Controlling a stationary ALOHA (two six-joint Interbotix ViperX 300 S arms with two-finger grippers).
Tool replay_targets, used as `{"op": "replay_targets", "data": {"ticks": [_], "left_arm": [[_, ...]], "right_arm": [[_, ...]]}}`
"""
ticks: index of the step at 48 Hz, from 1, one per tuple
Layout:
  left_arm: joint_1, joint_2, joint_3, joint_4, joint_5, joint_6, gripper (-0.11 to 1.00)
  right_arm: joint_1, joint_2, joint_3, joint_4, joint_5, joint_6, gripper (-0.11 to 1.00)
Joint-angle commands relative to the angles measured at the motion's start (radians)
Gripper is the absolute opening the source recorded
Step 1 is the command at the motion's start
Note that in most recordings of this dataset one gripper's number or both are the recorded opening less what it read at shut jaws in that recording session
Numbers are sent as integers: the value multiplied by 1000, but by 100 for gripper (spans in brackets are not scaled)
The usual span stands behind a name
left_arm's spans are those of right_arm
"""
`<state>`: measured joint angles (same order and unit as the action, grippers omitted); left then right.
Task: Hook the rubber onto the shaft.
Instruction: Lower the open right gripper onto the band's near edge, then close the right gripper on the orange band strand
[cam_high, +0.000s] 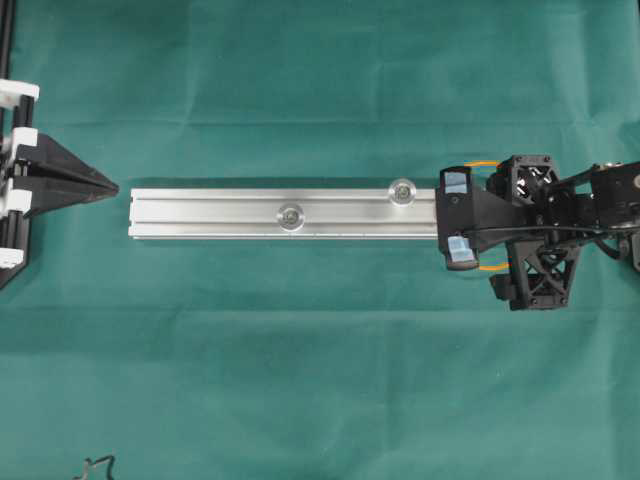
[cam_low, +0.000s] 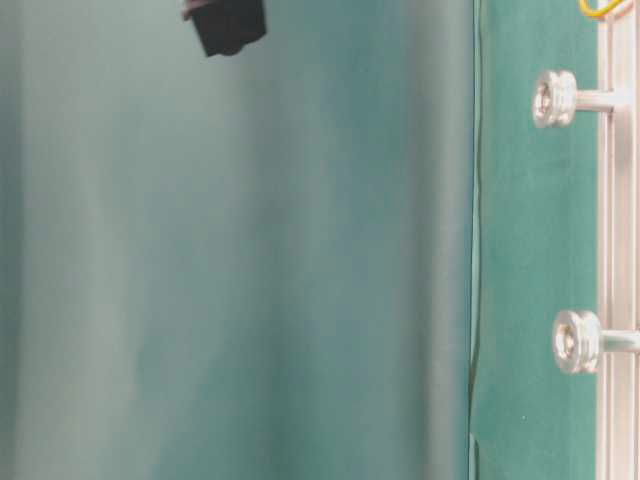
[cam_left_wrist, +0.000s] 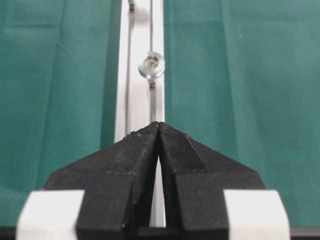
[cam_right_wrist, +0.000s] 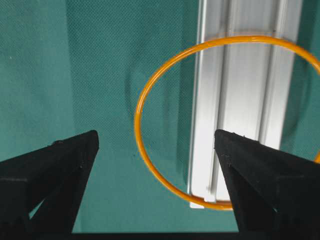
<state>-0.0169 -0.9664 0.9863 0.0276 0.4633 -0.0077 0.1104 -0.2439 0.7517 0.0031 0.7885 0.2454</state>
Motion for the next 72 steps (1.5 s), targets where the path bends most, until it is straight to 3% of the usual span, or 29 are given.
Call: {"op": "replay_targets", "data": {"ticks": [1,28,72], "left_arm": [[-3,8,-34,3,-9,2,0],[-5,8,-32,3,-14,0,0],[-3,8,-32,3,-14,2,0]], "right_arm": [[17,0,2,3,-28,0,98],[51,84,63,3,-170,2,98],[51,120,115,32,-264,2,98]]}}
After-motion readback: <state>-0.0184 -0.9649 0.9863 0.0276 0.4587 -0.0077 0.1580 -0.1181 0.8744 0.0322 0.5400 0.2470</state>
